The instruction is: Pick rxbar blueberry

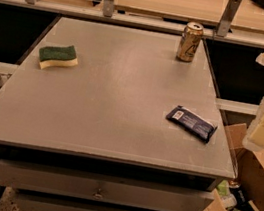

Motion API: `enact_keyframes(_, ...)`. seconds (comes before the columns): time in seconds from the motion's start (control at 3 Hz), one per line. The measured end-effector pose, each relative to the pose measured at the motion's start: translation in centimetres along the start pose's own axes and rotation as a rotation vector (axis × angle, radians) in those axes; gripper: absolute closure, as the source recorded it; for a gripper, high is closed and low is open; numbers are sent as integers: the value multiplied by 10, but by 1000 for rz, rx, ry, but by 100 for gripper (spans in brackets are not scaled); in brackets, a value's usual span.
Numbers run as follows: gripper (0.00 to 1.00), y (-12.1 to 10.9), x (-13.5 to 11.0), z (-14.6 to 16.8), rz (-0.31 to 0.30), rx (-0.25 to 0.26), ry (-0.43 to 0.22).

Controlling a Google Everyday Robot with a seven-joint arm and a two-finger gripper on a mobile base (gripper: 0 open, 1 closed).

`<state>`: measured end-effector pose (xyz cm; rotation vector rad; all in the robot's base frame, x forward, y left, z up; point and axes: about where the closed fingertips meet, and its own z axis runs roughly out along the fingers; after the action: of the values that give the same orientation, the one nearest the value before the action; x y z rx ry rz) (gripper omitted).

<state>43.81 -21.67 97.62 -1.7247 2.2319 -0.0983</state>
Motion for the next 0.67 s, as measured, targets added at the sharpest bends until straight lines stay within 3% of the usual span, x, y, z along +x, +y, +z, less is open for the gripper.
enact_keyframes(0.33,0,-1,-3,3,8,3,5)
enact_keyframes(0.67,0,3,-14,22,19,-30,20)
